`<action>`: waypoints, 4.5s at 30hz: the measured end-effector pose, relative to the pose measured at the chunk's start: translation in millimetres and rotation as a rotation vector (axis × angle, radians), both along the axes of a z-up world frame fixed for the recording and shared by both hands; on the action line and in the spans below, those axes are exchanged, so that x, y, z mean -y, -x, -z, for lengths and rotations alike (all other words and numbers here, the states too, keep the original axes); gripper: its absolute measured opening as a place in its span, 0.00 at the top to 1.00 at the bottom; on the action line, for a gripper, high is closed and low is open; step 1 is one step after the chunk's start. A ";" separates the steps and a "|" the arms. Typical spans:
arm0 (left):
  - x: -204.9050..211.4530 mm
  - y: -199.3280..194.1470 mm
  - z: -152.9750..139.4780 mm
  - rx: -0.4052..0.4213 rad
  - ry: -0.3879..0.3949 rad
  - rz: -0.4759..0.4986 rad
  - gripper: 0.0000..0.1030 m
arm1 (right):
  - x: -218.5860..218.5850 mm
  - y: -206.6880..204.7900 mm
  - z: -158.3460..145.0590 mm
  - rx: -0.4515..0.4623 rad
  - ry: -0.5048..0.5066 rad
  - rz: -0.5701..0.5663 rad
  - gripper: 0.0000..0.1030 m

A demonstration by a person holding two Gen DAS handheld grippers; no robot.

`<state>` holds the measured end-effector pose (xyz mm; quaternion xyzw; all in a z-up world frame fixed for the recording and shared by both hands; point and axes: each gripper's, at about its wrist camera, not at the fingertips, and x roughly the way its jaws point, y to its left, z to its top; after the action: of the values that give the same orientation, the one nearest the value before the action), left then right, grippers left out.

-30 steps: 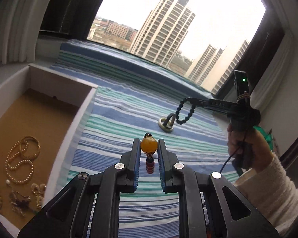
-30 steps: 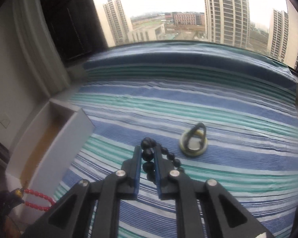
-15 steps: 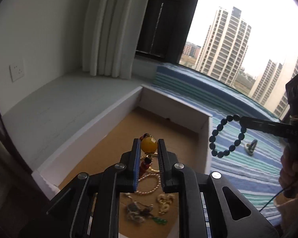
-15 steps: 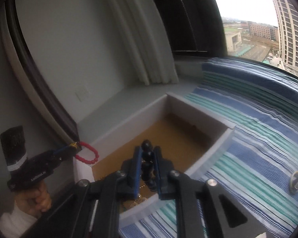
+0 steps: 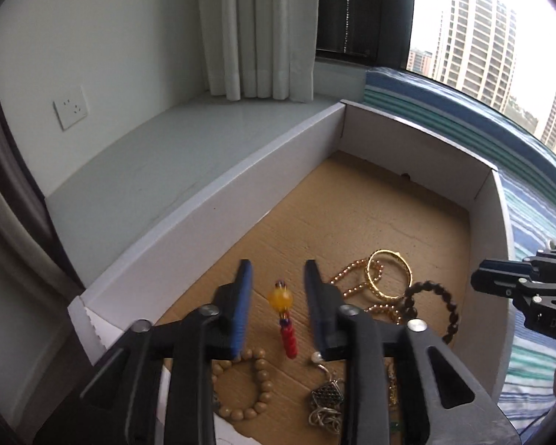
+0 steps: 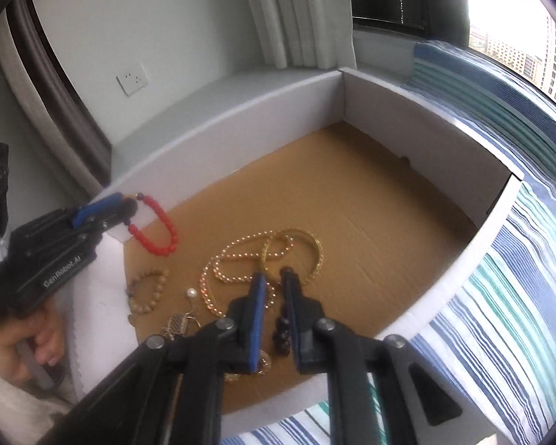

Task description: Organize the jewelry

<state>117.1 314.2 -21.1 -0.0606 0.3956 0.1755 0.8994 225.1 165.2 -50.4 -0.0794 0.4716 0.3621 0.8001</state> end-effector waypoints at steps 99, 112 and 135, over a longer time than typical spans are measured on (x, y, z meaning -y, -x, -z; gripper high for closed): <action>96.5 23.4 -99.1 0.212 0.315 0.378 0.92 | 360.1 -65.9 -27.2 0.030 -0.163 0.452 0.91; 21.9 12.7 -13.1 0.029 0.208 0.111 0.98 | 54.6 0.9 -76.4 0.008 -0.250 -0.127 0.91; 21.0 51.3 -27.0 0.050 0.049 -0.264 0.01 | -16.0 34.5 -46.6 0.148 0.101 -0.166 0.32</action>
<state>65.8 293.2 5.9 -0.1382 0.3659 0.2812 0.8763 190.6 181.2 -3.8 -0.1847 0.4206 0.3961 0.7951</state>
